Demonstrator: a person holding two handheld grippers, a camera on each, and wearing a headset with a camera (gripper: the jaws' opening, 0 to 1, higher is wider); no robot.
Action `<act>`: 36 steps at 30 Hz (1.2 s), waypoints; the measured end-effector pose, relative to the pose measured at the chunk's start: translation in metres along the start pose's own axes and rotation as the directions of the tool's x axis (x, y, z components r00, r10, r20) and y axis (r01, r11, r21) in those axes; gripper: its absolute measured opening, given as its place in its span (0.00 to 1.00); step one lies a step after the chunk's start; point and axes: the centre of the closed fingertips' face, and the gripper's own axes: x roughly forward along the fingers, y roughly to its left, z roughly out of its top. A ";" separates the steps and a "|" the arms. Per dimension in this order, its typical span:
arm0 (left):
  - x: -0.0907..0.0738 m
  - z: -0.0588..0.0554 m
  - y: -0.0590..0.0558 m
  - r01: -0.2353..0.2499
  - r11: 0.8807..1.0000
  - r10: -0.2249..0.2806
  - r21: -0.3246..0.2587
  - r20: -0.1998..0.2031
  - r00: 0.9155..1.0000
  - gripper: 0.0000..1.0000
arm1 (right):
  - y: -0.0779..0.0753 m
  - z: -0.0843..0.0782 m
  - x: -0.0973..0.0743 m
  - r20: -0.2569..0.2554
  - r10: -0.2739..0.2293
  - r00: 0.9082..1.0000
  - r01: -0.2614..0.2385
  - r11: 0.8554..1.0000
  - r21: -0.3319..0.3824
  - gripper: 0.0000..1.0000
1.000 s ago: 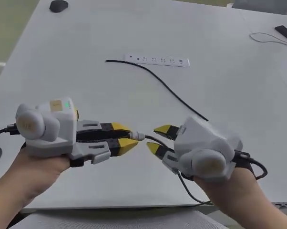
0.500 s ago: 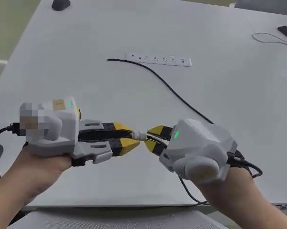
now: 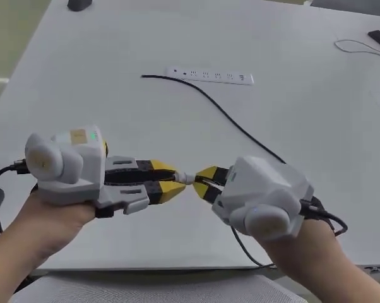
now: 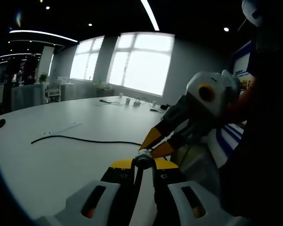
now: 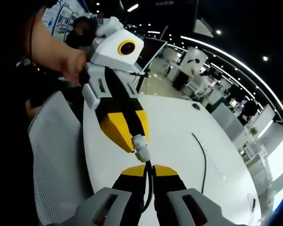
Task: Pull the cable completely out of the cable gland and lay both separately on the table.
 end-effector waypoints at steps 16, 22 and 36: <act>0.005 -0.001 -0.001 0.000 1.000 0.000 0.024 -0.020 1.000 0.15 | -0.004 -0.016 0.000 -0.013 -0.007 1.000 0.010 0.980 0.201 0.00; 0.002 0.005 0.002 -0.002 1.000 0.002 0.010 0.002 1.000 0.15 | -0.014 -0.035 -0.002 -0.057 -0.029 0.998 0.044 0.962 0.270 0.00; 0.003 0.012 0.001 0.013 1.000 -0.013 0.017 0.017 1.000 0.15 | -0.018 -0.086 0.000 -0.104 -0.034 0.994 0.091 0.782 0.617 0.00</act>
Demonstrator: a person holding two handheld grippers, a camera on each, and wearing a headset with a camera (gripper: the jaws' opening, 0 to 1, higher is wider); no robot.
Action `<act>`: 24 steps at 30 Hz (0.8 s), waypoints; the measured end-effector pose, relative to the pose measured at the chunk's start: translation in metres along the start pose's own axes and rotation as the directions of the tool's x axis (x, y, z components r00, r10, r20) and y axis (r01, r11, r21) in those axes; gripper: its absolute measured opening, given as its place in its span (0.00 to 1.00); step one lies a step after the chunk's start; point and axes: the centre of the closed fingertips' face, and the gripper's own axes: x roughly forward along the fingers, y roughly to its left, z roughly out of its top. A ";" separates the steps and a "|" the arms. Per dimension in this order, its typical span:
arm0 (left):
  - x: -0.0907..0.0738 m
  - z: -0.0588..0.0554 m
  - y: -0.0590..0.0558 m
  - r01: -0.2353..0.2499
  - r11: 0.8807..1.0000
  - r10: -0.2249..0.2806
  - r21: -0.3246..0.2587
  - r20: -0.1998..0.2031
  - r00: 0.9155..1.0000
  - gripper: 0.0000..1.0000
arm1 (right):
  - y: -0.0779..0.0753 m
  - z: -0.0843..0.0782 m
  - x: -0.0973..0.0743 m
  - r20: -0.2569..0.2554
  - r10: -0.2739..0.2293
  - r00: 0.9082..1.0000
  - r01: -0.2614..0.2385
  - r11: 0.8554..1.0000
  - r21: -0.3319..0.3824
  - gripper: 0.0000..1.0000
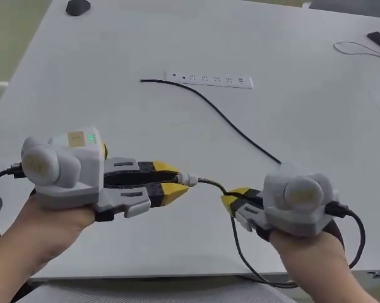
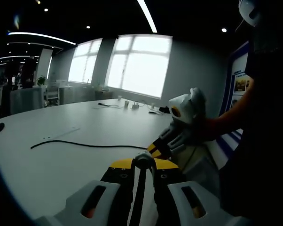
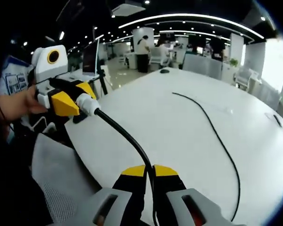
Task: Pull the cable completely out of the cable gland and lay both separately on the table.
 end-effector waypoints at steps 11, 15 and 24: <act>0.001 -0.002 -0.002 -0.001 1.000 0.001 0.000 -0.005 1.000 0.15 | -0.004 -0.029 0.010 -0.042 0.033 0.999 -0.022 0.970 0.243 0.00; 0.001 -0.002 -0.002 -0.003 1.000 0.003 -0.006 -0.002 1.000 0.15 | -0.002 -0.028 0.010 -0.043 0.032 0.999 -0.021 0.974 0.227 0.00; 0.000 -0.001 -0.002 -0.006 1.000 0.006 -0.006 0.002 1.000 0.15 | -0.001 -0.027 0.008 -0.032 0.042 0.999 -0.036 0.982 0.186 0.01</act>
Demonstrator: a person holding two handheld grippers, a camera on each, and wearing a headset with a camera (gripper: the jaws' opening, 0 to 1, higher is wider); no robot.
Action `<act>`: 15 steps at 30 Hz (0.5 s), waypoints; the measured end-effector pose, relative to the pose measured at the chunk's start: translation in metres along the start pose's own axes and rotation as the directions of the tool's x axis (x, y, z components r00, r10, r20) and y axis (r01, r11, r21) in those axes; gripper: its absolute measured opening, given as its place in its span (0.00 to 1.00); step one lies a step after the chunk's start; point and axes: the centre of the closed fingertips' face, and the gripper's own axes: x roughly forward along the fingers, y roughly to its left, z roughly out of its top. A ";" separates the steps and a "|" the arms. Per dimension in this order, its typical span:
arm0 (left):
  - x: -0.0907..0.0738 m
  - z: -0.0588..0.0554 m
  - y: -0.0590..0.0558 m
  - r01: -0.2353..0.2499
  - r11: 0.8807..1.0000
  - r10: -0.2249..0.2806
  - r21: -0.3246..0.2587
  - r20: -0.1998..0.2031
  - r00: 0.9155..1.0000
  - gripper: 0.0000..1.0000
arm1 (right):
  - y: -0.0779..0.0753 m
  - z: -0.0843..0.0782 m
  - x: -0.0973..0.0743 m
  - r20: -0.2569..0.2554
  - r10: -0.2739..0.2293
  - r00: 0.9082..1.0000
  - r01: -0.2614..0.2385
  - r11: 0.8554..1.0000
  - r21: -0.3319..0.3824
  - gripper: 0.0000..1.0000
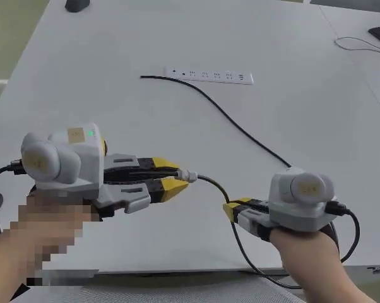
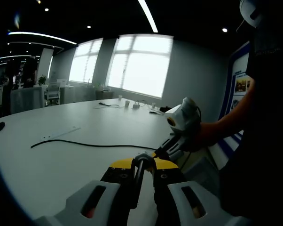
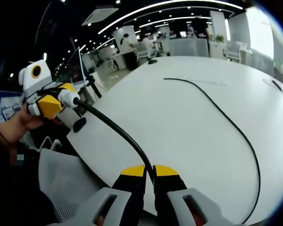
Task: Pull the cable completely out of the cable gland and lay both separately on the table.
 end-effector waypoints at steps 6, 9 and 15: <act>-0.002 0.003 0.000 -0.005 1.000 0.005 -0.009 0.006 1.000 0.15 | 0.002 0.003 -0.005 0.012 0.001 1.000 0.000 0.997 -0.073 0.01; -0.003 0.005 0.002 -0.009 1.000 0.009 -0.009 0.010 1.000 0.15 | 0.003 0.006 -0.007 0.012 -0.005 1.000 0.007 0.991 -0.137 0.01; -0.004 0.004 0.003 -0.015 1.000 0.015 -0.007 0.001 1.000 0.15 | 0.018 0.024 -0.014 0.048 0.032 0.998 -0.018 0.963 -0.271 0.14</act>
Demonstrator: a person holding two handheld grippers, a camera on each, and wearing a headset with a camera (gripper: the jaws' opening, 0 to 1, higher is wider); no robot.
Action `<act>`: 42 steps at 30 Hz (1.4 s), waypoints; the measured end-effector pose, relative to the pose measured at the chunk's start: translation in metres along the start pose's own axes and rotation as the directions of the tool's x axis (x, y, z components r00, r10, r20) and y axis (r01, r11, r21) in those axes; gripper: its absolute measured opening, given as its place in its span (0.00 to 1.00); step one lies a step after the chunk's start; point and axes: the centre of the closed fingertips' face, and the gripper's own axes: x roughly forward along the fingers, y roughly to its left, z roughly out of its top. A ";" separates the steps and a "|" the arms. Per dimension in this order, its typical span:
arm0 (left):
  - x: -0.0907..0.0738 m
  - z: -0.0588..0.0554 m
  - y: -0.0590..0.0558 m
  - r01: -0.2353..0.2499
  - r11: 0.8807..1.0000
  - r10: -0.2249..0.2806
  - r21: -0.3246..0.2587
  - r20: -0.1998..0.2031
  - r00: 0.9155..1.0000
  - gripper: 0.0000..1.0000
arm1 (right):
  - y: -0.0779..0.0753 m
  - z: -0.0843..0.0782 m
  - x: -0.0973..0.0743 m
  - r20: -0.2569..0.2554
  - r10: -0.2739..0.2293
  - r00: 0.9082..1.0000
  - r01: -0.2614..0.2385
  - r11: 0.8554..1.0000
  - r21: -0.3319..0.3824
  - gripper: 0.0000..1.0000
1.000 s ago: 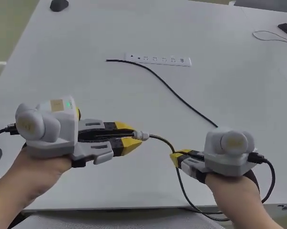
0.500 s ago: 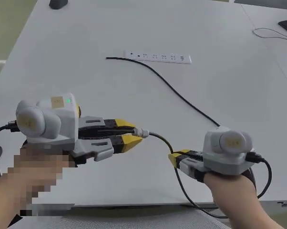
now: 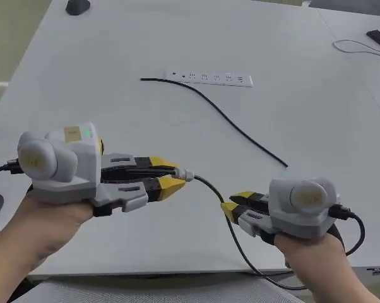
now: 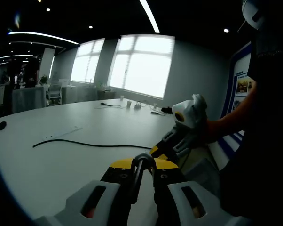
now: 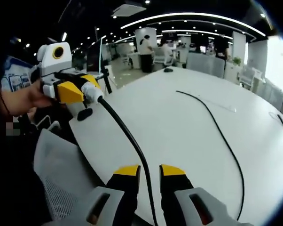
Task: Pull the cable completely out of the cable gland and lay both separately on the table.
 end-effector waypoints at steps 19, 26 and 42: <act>0.001 0.000 0.000 -0.001 1.000 0.001 -0.021 0.002 1.000 0.15 | 0.048 0.067 -0.003 0.048 0.101 0.994 -0.061 0.849 -0.525 0.12; 0.002 -0.001 0.000 0.000 1.000 0.000 -0.024 -0.001 1.000 0.15 | 0.051 0.072 0.000 0.054 0.111 0.992 -0.061 0.817 -0.573 0.10; 0.004 -0.003 0.004 0.003 1.000 -0.003 -0.028 -0.011 1.000 0.15 | 0.052 0.073 0.004 0.054 0.123 0.991 -0.061 0.774 -0.630 0.00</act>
